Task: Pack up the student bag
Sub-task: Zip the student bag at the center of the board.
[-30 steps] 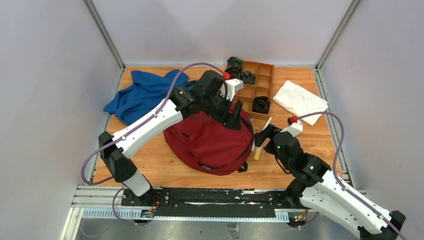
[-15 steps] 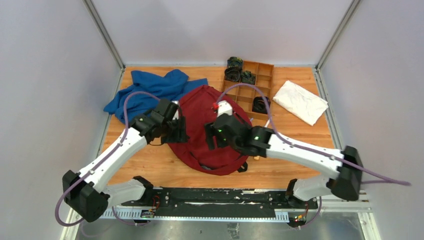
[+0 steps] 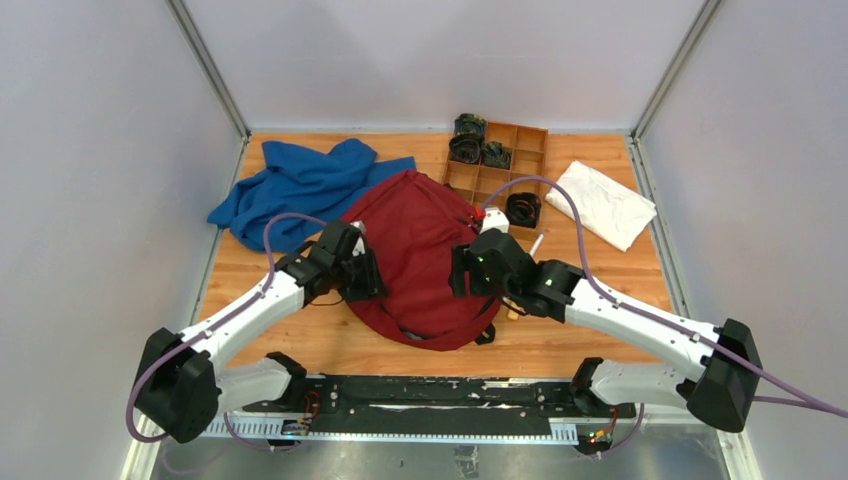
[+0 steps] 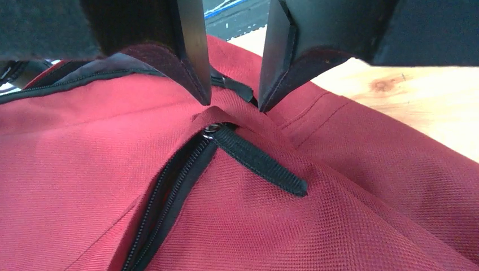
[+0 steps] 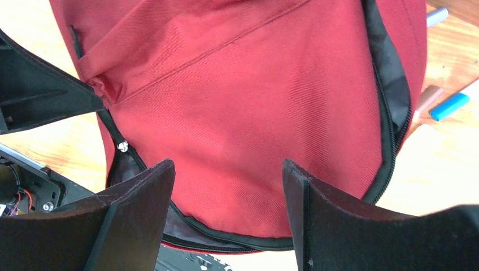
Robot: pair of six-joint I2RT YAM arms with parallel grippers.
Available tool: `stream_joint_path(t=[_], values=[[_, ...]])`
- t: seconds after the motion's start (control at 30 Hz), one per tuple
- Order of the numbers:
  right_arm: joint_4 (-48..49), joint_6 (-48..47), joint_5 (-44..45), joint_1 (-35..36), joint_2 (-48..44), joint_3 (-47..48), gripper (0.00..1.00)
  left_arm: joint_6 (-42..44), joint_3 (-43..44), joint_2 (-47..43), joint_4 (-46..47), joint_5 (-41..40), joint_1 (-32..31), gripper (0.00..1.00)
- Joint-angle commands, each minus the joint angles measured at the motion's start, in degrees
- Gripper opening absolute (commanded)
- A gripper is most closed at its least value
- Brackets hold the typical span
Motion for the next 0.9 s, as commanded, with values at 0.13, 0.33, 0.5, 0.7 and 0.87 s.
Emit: stream_joint_path(t=[0.13,0.33,0.5,0.7,0.87], values=[[1.23,2.30,-0.34,-1.98,-2.64,-1.80,0.74,-2.59,-4.51,-0.34,6.26,2.84,1.17,0.37],[1.32,2.29,-0.87,-2.02,-1.57,-1.36,0.73,-3.55,-5.62,-1.54,5.45,4.03,1.17,0.24],[1.32,2.06,-1.35,-2.01,-1.15,-0.93,0.73,-3.81,-5.03,-3.76,5.42,4.67,1.17,0.00],[4.39,1.87,-9.18,-2.00,-1.73,-2.05,0.72,-0.49,-4.80,-8.47,9.47,16.47,1.09,0.00],[14.42,8.47,-22.12,-1.35,0.43,-6.48,0.70,0.48,-7.01,-10.90,13.92,24.69,0.96,0.00]])
